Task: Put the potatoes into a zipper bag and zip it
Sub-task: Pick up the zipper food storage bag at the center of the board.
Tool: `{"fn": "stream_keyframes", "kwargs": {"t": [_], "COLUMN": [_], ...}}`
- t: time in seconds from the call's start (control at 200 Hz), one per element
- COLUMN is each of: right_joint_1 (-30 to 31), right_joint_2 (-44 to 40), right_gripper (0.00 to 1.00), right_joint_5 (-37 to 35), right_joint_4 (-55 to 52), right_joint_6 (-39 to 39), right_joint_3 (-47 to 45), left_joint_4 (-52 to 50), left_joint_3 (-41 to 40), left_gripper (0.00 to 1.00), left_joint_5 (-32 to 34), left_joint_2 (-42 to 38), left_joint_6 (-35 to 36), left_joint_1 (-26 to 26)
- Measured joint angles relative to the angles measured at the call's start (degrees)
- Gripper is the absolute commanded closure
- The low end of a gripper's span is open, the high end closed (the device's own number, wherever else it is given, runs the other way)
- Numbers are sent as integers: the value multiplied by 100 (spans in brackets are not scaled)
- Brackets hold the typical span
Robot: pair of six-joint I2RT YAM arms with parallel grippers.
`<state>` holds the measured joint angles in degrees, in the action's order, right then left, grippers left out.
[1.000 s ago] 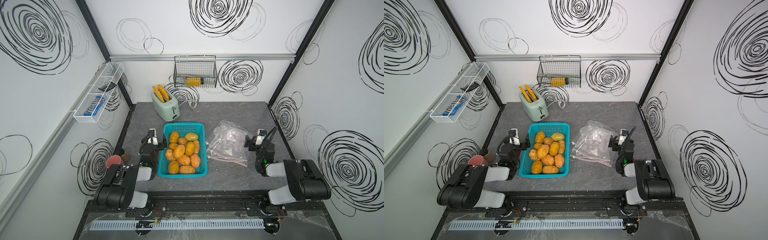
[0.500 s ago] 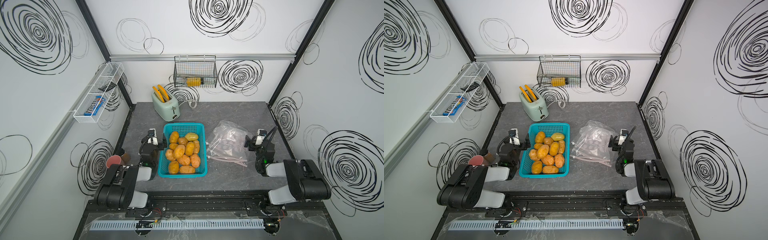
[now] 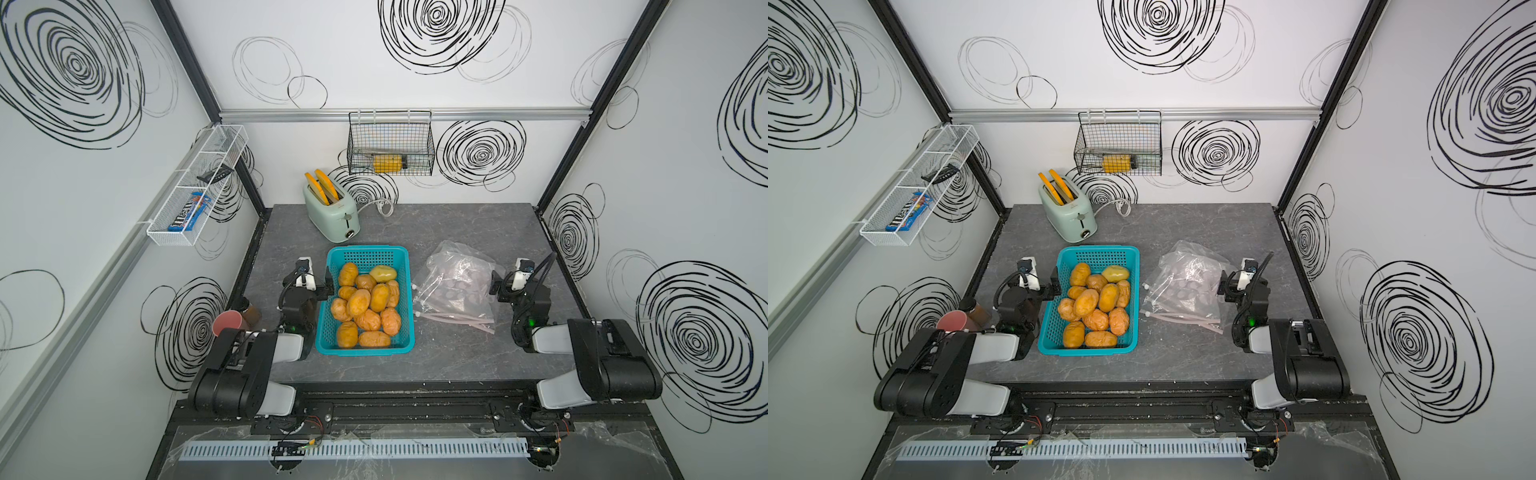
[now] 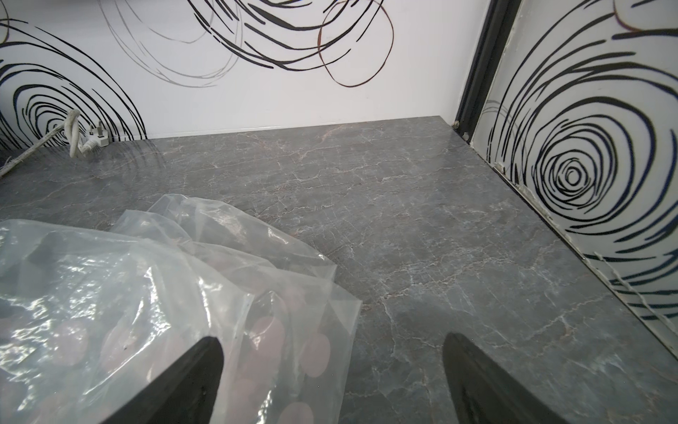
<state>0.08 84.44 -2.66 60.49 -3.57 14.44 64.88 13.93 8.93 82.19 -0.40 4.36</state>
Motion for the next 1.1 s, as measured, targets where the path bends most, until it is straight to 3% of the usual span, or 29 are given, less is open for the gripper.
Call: {"fn": "stream_keyframes", "kwargs": {"t": [0.13, 0.26, 0.365, 0.5, 0.58, 0.706, 0.831, 0.901, 1.001, 1.101], "right_joint_1": [0, 0, 2, 2, -48, -269, -831, -1145, -1274, -1231], "right_joint_2": [0, -26, -461, -1224, -1635, -2009, -2057, -2055, -2063, -2122], "right_gripper": [3, 3, 2, 3, 3, 3, 3, 2, 3, 1], "right_joint_5": [9, -39, -109, -199, -208, -514, -404, -59, 424, 927], "right_joint_4": [0, -48, -743, -1189, -1287, -1668, -1845, -1867, -2203, -2933], "right_joint_6": [-2, 0, -11, -271, -704, -1786, -3016, -3482, -3746, -3705], "right_joint_3": [0, 7, 199, 570, 675, 758, 658, 546, 627, 1088], "left_joint_4": [179, 402, 531, 184, 83, -234, 909, 1021, -313, -2240], "left_joint_3": [-57, -164, -466, -664, -662, -669, -1211, -1292, -518, 682], "left_gripper": [4, 4, 4, 4, 4, 4, 4, 4, 4, 4], "left_joint_5": [-890, -1196, -1064, -391, -94, -55, -94, -415, -1261, -1353], "left_joint_2": [26, 24, -256, -1497, -2308, -3246, -3191, -2949, -2830, -3209], "left_joint_6": [-55, -85, -59, -39, -527, -1759, -3056, -3901, -4710, -4760], "left_joint_1": [-476, -566, -361, 208, 396, 164, 81, -46, -304, -205]}}
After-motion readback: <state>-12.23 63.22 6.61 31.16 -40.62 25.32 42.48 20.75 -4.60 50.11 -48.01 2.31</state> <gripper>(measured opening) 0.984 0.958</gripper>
